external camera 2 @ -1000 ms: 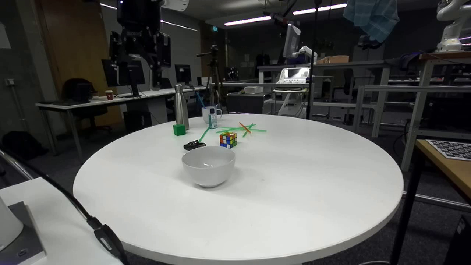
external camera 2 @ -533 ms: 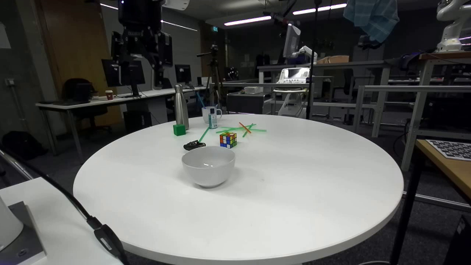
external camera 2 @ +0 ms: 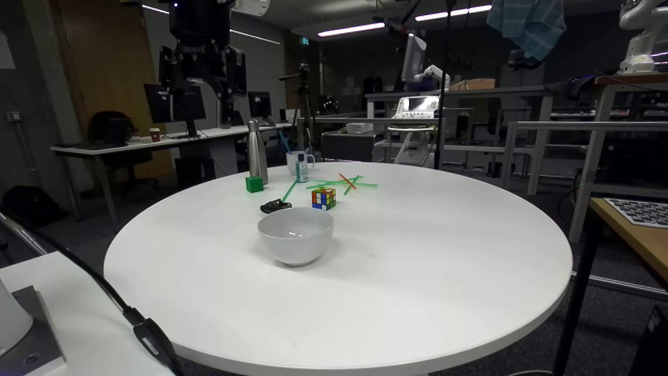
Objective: Move the Rubik's cube to the left
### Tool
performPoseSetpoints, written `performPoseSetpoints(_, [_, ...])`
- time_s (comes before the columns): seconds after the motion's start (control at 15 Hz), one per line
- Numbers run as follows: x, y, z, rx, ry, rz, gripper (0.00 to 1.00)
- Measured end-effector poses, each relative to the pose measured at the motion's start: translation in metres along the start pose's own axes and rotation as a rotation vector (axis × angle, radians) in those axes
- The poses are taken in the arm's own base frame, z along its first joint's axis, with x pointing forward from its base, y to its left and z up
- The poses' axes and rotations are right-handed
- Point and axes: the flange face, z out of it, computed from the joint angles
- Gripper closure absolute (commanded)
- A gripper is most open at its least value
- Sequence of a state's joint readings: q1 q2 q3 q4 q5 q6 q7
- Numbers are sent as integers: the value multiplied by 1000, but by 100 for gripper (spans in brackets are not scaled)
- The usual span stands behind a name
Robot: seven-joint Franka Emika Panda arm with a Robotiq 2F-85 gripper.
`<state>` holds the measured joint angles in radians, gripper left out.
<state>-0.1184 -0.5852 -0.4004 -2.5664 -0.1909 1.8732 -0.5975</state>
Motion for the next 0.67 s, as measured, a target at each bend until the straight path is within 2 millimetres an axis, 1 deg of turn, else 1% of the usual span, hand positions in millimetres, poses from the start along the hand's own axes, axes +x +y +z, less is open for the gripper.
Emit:
performPoseSetpoints(0.2, [1,0,1,0,0,-29,0])
performPoseSetpoints(0.67, [0,0,1,3,-6,-9,0])
